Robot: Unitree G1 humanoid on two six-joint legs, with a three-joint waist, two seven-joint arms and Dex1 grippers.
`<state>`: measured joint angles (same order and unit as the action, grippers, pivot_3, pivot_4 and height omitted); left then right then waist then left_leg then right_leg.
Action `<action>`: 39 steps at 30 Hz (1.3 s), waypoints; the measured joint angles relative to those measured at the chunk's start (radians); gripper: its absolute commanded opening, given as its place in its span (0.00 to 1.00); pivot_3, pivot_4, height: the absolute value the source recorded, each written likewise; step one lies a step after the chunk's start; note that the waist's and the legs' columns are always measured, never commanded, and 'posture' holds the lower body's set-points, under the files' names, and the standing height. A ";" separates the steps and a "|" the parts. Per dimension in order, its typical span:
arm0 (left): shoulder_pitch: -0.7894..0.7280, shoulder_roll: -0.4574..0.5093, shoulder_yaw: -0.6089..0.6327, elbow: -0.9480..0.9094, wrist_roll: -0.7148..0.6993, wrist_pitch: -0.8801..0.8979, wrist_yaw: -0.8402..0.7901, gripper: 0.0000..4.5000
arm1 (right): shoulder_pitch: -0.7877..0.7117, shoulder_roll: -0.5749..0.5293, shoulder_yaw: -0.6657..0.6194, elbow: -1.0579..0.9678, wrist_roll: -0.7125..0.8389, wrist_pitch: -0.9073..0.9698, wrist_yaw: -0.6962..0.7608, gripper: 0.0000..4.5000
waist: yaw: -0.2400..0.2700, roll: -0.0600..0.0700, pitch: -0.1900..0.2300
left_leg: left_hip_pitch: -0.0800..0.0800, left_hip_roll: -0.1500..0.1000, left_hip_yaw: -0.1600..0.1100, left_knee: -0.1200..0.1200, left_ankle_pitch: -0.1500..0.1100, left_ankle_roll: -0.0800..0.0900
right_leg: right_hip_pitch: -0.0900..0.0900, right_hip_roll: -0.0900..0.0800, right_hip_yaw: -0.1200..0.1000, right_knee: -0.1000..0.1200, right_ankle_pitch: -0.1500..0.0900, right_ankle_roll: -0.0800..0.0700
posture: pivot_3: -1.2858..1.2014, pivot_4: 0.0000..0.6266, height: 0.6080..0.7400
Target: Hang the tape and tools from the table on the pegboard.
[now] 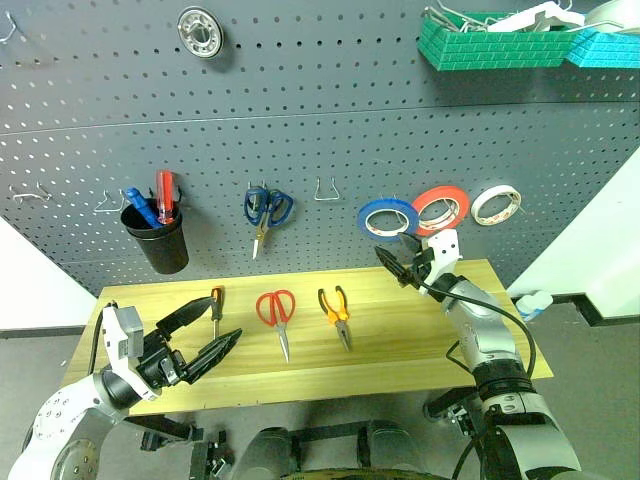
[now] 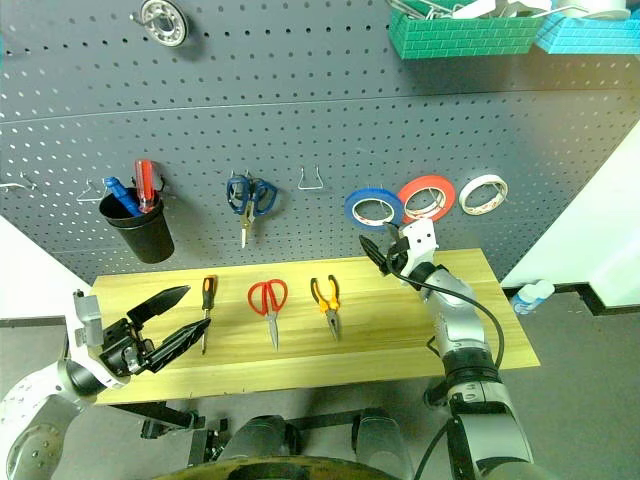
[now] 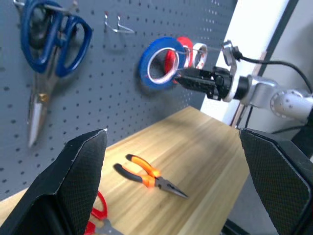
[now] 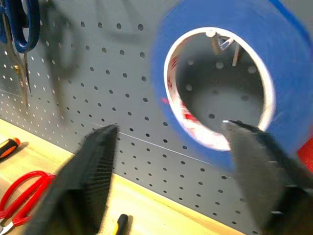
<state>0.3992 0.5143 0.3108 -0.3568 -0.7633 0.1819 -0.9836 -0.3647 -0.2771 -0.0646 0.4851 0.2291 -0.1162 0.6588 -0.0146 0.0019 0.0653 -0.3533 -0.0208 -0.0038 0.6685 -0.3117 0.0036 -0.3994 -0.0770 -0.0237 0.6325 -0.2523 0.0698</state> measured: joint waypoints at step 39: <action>0.247 0.001 0.170 -0.100 -0.057 0.019 -0.054 1.00 | -0.073 0.285 0.180 -0.287 -0.099 1.123 -0.453 0.99 | 0.002 -0.004 0.061 | -0.006 0.001 -0.002 -0.002 0.000 0.000 | -0.010 -0.004 0.000 -0.003 -0.002 -0.006 | 0.55 0.25 0.97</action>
<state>0.6458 0.5150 0.4805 -0.4572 -0.8199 0.2008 -1.0374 -0.4373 0.0081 0.1150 0.1981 0.1303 1.0063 0.2057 -0.0123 -0.0018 0.1265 -0.3596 -0.0195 -0.0055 0.6661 -0.3120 0.0037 -0.4098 -0.0807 -0.0234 0.6300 -0.2545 0.0638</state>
